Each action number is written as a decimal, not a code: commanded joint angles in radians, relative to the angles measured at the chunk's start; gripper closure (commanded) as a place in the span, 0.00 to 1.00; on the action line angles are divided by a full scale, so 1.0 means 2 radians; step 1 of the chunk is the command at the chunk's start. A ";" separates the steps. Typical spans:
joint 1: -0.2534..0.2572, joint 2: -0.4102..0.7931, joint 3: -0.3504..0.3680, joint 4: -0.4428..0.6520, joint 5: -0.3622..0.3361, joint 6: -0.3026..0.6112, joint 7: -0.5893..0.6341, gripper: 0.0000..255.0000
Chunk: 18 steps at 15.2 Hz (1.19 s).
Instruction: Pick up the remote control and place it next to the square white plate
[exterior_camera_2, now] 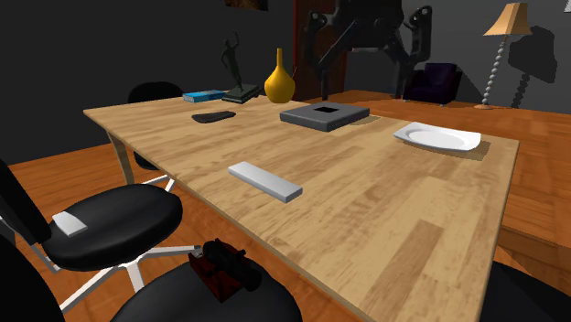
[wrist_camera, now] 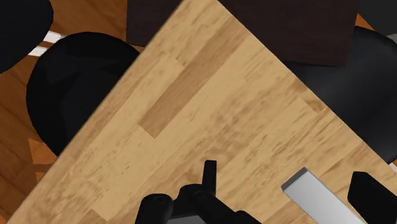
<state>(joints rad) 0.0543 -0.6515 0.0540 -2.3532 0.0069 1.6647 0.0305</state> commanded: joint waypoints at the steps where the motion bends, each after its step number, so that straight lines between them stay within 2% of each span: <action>1: 0.009 0.027 0.002 -0.001 0.000 0.031 -0.019 0.00; 9: 0.043 0.148 0.016 0.012 0.000 0.146 -0.087 0.00; 18: 0.075 0.291 0.042 0.062 -0.010 0.248 -0.154 0.00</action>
<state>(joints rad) 0.1969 -0.1021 0.1298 -2.2404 -0.0094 2.1361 -0.2648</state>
